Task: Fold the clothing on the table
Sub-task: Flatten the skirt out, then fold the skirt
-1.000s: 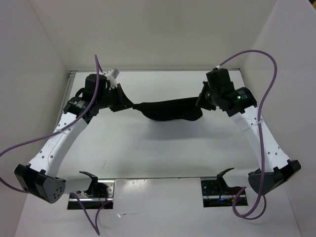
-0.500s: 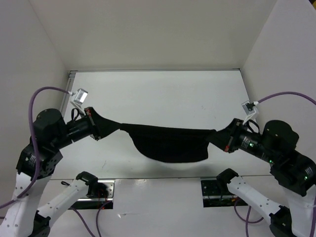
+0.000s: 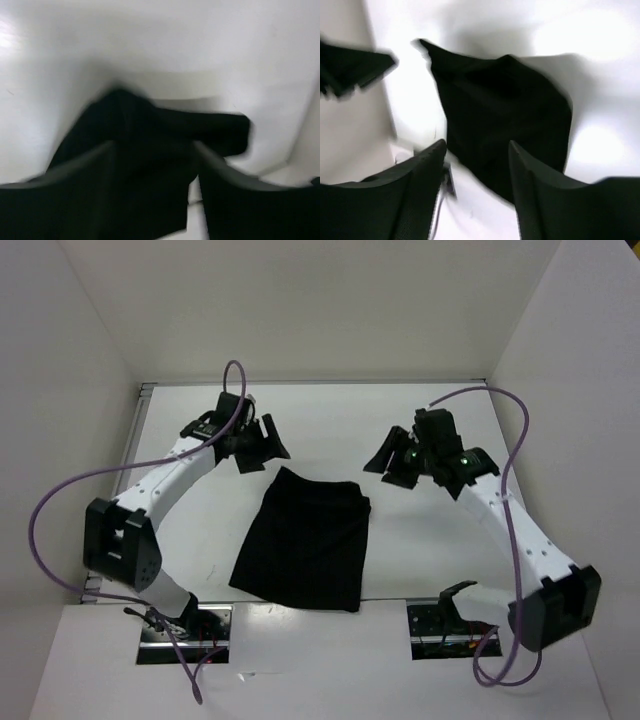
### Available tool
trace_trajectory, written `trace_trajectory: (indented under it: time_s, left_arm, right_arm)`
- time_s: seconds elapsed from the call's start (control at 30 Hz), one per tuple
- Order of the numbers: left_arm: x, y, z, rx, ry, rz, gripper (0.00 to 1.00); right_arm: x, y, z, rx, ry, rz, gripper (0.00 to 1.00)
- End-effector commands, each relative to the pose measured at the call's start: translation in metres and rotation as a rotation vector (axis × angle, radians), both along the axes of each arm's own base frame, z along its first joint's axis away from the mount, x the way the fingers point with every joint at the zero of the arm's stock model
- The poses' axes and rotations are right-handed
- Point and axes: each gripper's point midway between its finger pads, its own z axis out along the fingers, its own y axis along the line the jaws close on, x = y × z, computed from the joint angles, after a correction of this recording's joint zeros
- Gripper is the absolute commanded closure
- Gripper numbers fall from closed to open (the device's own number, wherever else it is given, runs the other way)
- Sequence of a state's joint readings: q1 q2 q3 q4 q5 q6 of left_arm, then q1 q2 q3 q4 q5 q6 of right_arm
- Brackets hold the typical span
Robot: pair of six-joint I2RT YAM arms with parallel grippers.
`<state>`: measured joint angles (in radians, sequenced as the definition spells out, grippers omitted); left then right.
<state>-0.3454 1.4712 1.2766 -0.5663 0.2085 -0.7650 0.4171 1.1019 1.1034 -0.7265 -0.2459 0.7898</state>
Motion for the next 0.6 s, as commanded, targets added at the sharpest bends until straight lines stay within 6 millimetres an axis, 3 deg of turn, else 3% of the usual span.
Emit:
trace_trajectory:
  time_s: [0.0,0.03,0.1,0.13,0.17,0.23,0.27,0.3,0.33,0.4,0.47,0.57]
  left_arm:
    - [0.070,0.027,0.056,0.062,-0.225,0.193,0.12]
    - [0.076,0.031,0.068,0.059,-0.264,0.231,0.07]
    - [0.069,0.041,0.085,0.064,-0.321,0.270,0.00]
    - [0.066,0.042,0.088,0.054,-0.342,0.272,0.00]
    - [0.060,0.044,0.083,0.054,-0.342,0.272,0.00]
    - [0.038,0.046,0.055,0.055,-0.297,0.245,0.00]
    - [0.029,0.044,0.042,0.044,-0.261,0.232,0.02]
    - [0.021,0.047,0.036,0.044,-0.261,0.232,0.03]
    - [0.007,0.046,0.007,0.057,-0.202,0.226,0.05]
    - [-0.010,0.039,-0.014,0.043,-0.152,0.203,0.13]
    - [-0.026,0.039,-0.044,0.067,-0.081,0.194,0.22]
    - [-0.039,0.030,-0.075,0.096,0.011,0.158,0.22]
  right_arm:
    - [0.085,-0.033,0.043,-0.117,-0.266,-0.130,0.37]
    - [0.093,-0.040,0.042,-0.156,-0.277,-0.159,0.37]
    - [0.100,-0.046,0.041,-0.205,-0.281,-0.176,0.34]
    - [0.098,-0.047,0.038,-0.217,-0.275,-0.168,0.34]
    - [0.090,-0.048,0.023,-0.225,-0.239,-0.154,0.34]
    - [0.077,-0.040,0.007,-0.230,-0.198,-0.123,0.34]
    - [0.067,-0.040,-0.016,-0.255,-0.141,-0.103,0.34]
    - [0.057,-0.033,-0.027,-0.245,-0.101,-0.088,0.34]
    - [0.049,-0.031,-0.037,-0.252,-0.066,-0.077,0.34]
    - [0.026,-0.017,-0.065,-0.246,0.021,-0.034,0.36]
    - [0.007,-0.008,-0.089,-0.254,0.094,0.000,0.36]
    - [-0.016,0.009,-0.116,-0.274,0.194,0.037,0.36]
